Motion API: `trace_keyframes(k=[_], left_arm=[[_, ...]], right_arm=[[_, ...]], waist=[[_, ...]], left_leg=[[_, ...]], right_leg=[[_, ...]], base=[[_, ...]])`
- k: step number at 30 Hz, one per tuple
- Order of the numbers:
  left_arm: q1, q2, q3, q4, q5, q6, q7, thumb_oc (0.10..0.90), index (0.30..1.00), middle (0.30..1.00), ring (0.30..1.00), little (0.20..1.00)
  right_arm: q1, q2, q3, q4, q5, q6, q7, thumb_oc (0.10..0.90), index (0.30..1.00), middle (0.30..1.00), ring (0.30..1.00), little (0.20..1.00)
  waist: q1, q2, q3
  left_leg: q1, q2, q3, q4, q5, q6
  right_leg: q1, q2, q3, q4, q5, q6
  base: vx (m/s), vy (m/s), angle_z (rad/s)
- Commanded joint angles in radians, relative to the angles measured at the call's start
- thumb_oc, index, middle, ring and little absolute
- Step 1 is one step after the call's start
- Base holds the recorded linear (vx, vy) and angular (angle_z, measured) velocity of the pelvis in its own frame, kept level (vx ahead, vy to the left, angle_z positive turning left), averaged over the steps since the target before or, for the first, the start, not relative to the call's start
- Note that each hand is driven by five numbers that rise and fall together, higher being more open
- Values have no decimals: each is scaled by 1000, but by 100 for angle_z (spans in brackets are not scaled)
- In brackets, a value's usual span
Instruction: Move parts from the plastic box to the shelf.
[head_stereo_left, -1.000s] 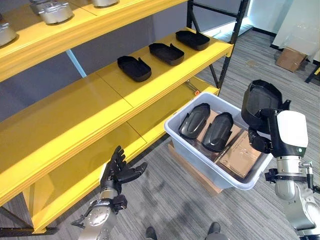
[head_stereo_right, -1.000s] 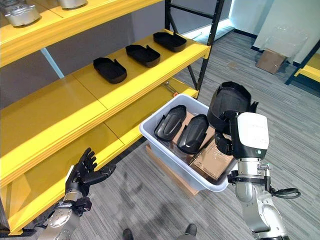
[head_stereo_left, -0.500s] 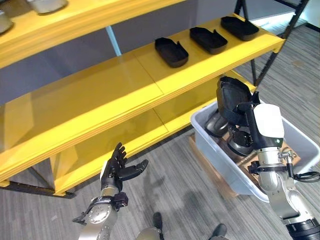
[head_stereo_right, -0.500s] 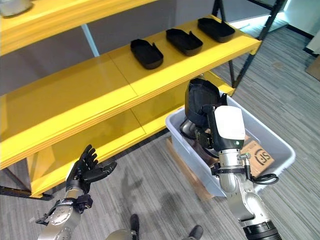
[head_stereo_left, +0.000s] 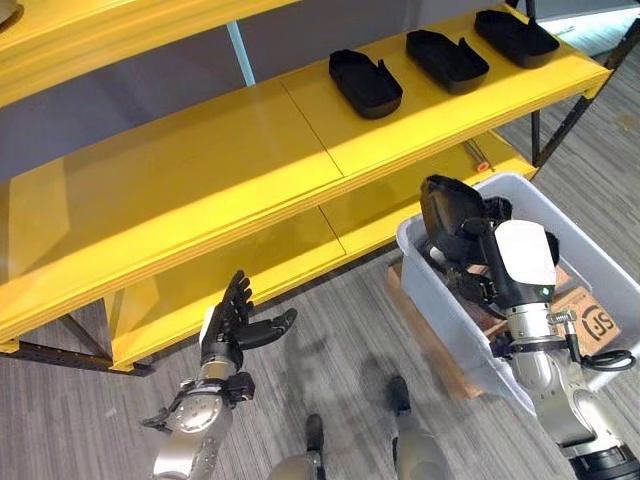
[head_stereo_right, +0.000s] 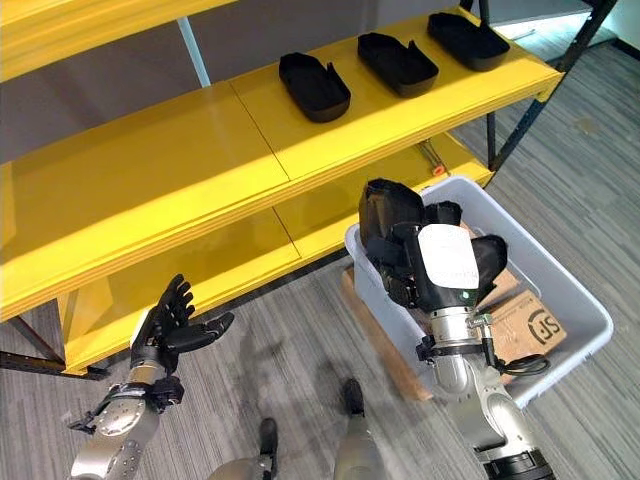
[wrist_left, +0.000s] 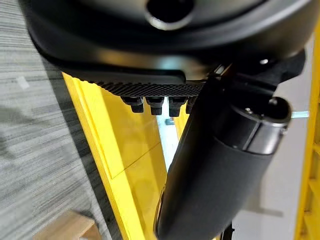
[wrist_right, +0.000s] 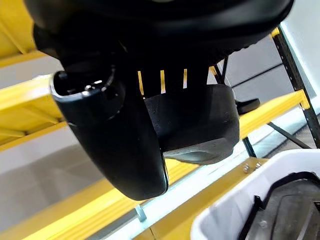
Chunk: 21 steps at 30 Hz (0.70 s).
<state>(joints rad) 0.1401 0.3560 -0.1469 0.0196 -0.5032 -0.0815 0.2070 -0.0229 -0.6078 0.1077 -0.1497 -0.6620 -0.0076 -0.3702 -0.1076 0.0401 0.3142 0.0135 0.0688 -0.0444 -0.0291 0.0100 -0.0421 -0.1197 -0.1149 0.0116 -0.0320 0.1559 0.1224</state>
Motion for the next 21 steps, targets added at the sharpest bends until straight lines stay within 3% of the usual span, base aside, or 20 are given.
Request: trace_keyframes(k=[1, 8, 13, 21], left_arm=[[-37, 54, 54, -92, 30, -102, -3, 900, 1000, 1000, 1000, 1000], [-2, 7, 48, -91, 0, -87, 2, 900, 1000, 1000, 1000, 1000], [-3, 12, 47, -96, 8, -86, 1, 900, 1000, 1000, 1000, 1000], [5, 9, 43, -100, 2, -89, 3, 900, 1000, 1000, 1000, 1000]], right_arm=[[-124, -38, -107, -112, 17, -57, -92, 400, 300, 300, 300, 300], [-95, -50, -134, -142, 40, -64, -107, 400, 300, 300, 300, 300], [-104, -58, -140, -145, 40, -65, -115, 400, 300, 300, 300, 300], [-136, -63, -122, -146, 34, -61, -120, 400, 300, 300, 300, 300]], waist=[[-2, -70, -116], [-5, -40, -159], [0, -24, -169], [10, -5, -174]], left_leg=[[131, -49, 47, 79, -187, 40], [163, 31, -2, 61, -164, 1], [171, 55, -13, 26, -137, -10], [183, 54, -11, -25, -114, -11]], right_leg=[[-74, -60, 68, 52, -38, 71], [-28, -18, -1, 111, -105, 39], [-27, -9, -30, 142, -137, 26], [-32, -12, -47, 165, -154, 22]], base=[[132, -171, 29], [129, -222, 36], [47, -102, 20], [16, -22, 3]])
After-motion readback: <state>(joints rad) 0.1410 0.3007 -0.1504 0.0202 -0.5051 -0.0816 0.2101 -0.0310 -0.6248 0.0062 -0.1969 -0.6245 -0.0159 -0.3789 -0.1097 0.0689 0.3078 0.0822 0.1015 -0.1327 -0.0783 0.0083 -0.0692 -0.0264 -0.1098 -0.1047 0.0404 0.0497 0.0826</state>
